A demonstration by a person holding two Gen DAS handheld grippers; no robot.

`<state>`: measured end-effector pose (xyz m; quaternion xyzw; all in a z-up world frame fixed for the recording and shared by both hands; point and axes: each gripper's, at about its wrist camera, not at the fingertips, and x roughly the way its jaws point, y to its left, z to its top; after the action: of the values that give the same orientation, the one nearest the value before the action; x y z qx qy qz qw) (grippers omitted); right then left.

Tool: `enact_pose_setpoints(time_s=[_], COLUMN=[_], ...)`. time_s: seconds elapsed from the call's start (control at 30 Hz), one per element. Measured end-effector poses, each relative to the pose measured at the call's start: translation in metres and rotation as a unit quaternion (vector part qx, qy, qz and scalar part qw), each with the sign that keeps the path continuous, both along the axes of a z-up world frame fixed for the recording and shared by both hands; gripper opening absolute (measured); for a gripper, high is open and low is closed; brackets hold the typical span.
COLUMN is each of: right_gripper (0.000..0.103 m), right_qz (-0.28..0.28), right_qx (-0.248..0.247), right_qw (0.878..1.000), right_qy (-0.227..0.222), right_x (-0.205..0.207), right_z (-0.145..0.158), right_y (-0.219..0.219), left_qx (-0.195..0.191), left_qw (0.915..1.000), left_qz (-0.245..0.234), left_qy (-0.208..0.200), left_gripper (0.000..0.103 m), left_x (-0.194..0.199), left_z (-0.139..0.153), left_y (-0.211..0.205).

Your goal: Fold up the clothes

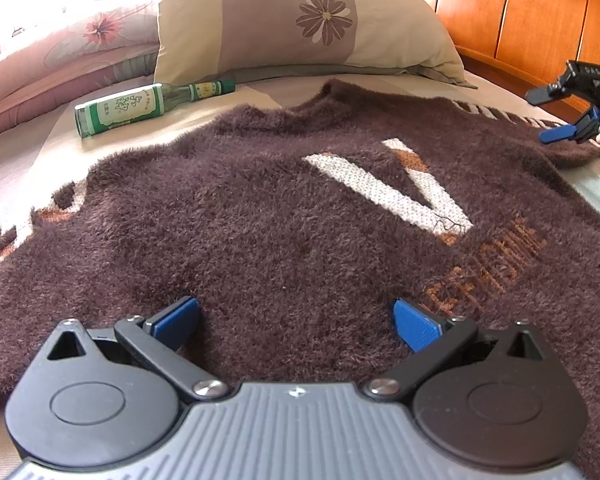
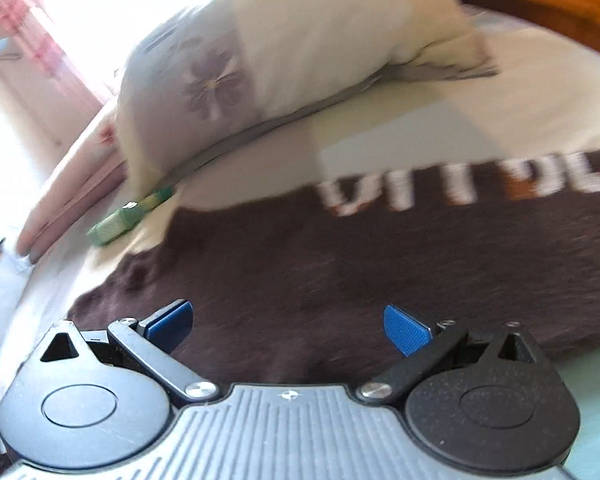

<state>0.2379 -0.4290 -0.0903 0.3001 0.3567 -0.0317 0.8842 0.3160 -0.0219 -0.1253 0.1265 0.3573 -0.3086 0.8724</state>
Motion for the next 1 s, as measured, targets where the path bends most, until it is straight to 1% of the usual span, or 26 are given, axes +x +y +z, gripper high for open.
enact_pose_setpoints(time_s=[0.07, 0.1, 0.13, 0.23, 0.33, 0.37, 0.43, 0.47, 0.5, 0.57, 0.6, 0.63, 0.77, 0.8, 0.83, 0.9, 1.0], right_gripper=[0.103, 0.103, 0.103, 0.103, 0.103, 0.103, 0.103, 0.103, 0.103, 0.103, 0.103, 0.103, 0.103, 0.103, 0.103, 0.103, 0.103], right_qz=[0.006, 0.010, 0.014, 0.006, -0.031, -0.042, -0.066, -0.084, -0.095, -0.094, -0.101, -0.105, -0.120, -0.131, -0.132, -0.131, -0.119], right_qx=[-0.006, -0.012, -0.018, -0.017, -0.081, -0.082, -0.078, -0.073, -0.057, -0.024, -0.007, -0.008, -0.020, -0.036, -0.043, -0.039, -0.025], right_qw=[0.999, 0.999, 1.000, 1.000, 0.996, 0.996, 0.995, 0.993, 0.993, 0.995, 0.995, 0.994, 0.992, 0.990, 0.990, 0.990, 0.993], right_qy=[0.037, 0.034, 0.018, 0.013, -0.005, -0.001, 0.016, 0.035, 0.040, 0.000, -0.006, 0.001, 0.031, 0.040, 0.038, 0.026, 0.007], right_x=[0.003, -0.001, -0.007, -0.017, -0.022, -0.021, -0.022, -0.024, -0.032, -0.056, -0.070, -0.075, -0.095, -0.097, -0.097, -0.088, -0.066], right_z=[-0.017, -0.024, -0.023, -0.008, 0.011, 0.008, -0.004, -0.014, -0.024, -0.029, -0.030, -0.026, -0.012, -0.005, 0.000, 0.008, 0.007], right_y=[0.006, 0.007, 0.008, -0.001, -0.017, -0.027, -0.049, -0.061, -0.072, -0.081, -0.085, -0.087, -0.094, -0.095, -0.098, -0.098, -0.098], left_qx=[0.000, 0.000, 0.000, 0.000, -0.002, -0.002, -0.004, -0.004, -0.004, -0.004, -0.005, -0.007, -0.024, -0.028, -0.032, -0.041, -0.056], left_qw=[1.0000, 1.0000, 1.0000, 1.0000, 1.0000, 1.0000, 1.0000, 1.0000, 1.0000, 1.0000, 1.0000, 1.0000, 0.9991, 0.9985, 0.9977, 0.9956, 0.9911], left_qz=[0.000, 0.000, 0.000, 0.000, 0.000, -0.001, 0.000, 0.000, 0.000, 0.001, 0.003, 0.005, -0.032, -0.044, -0.056, -0.082, -0.121], left_qy=[0.000, 0.000, 0.000, 0.000, 0.000, 0.000, 0.001, 0.001, 0.002, 0.004, 0.003, 0.001, -0.012, -0.016, -0.021, -0.016, -0.005], left_gripper=[0.103, 0.103, 0.103, 0.103, 0.103, 0.103, 0.103, 0.103, 0.103, 0.102, 0.102, 0.102, 0.102, 0.102, 0.102, 0.102, 0.102], left_x=[0.000, 0.000, 0.000, 0.001, 0.001, 0.002, 0.002, 0.002, 0.002, 0.003, 0.003, 0.002, -0.014, -0.020, -0.025, -0.035, -0.048], left_z=[0.000, 0.000, 0.000, -0.001, -0.001, -0.002, -0.002, -0.002, -0.002, 0.000, 0.000, 0.002, 0.015, 0.018, 0.022, 0.026, 0.030], left_y=[0.000, 0.000, 0.000, -0.001, -0.001, -0.001, 0.000, -0.001, -0.001, -0.001, -0.001, -0.002, -0.010, -0.013, -0.016, -0.022, -0.031])
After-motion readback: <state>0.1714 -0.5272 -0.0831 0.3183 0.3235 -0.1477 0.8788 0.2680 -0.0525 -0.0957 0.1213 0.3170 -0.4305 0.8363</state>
